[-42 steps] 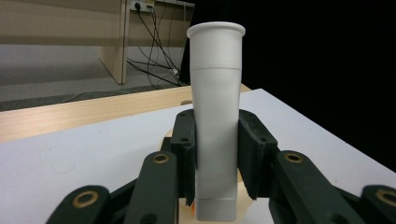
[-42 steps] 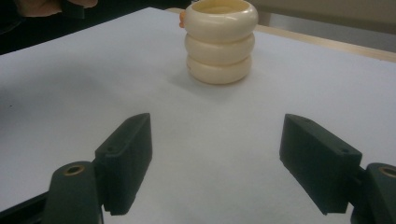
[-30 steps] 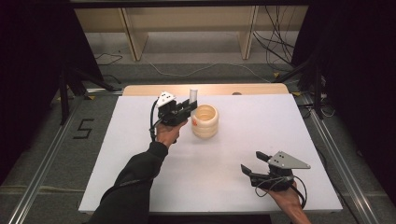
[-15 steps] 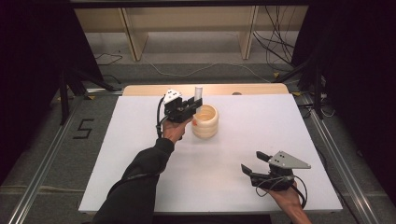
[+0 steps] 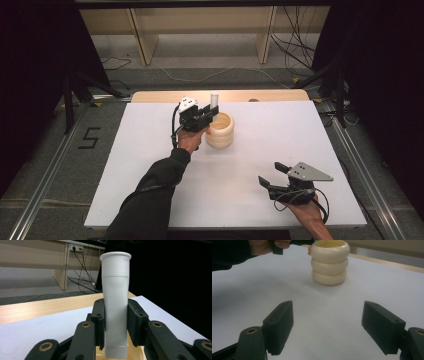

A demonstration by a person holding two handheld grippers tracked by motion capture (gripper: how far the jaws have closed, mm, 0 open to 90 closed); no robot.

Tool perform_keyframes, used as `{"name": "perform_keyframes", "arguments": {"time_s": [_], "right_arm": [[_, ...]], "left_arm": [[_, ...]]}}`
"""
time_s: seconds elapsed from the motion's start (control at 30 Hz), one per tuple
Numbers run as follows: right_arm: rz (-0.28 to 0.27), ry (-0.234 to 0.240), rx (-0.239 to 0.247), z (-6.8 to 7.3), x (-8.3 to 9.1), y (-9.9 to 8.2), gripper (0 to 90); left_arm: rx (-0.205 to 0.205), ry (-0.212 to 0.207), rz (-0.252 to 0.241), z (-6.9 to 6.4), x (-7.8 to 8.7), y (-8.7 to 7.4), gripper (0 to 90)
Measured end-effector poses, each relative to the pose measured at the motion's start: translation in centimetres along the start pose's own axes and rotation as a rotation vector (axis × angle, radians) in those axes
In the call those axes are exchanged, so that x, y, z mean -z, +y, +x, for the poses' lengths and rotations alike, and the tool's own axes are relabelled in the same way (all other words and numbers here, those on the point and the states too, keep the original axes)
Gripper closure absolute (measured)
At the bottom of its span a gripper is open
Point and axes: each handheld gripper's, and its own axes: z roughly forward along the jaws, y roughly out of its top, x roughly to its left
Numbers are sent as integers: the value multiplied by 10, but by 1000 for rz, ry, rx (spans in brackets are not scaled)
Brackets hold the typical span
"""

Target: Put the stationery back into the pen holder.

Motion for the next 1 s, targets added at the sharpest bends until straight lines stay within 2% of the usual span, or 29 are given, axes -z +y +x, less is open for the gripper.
{"name": "perform_keyframes", "arguments": {"time_s": [0.2, 0.33, 0.7, 1.0], "right_arm": [[1, 1, 1, 0, 0, 0, 260], [1, 2, 2, 0, 0, 0, 260], [-5, 4, 6, 1, 0, 0, 261], [-8, 6, 6, 0, 1, 0, 261]], "left_arm": [[10, 7, -8, -1, -2, -6, 697], [2, 8, 3, -3, -5, -10, 697], [18, 14, 20, -5, -10, -18, 696], [-6, 29, 51, -11, -13, -22, 695]]}}
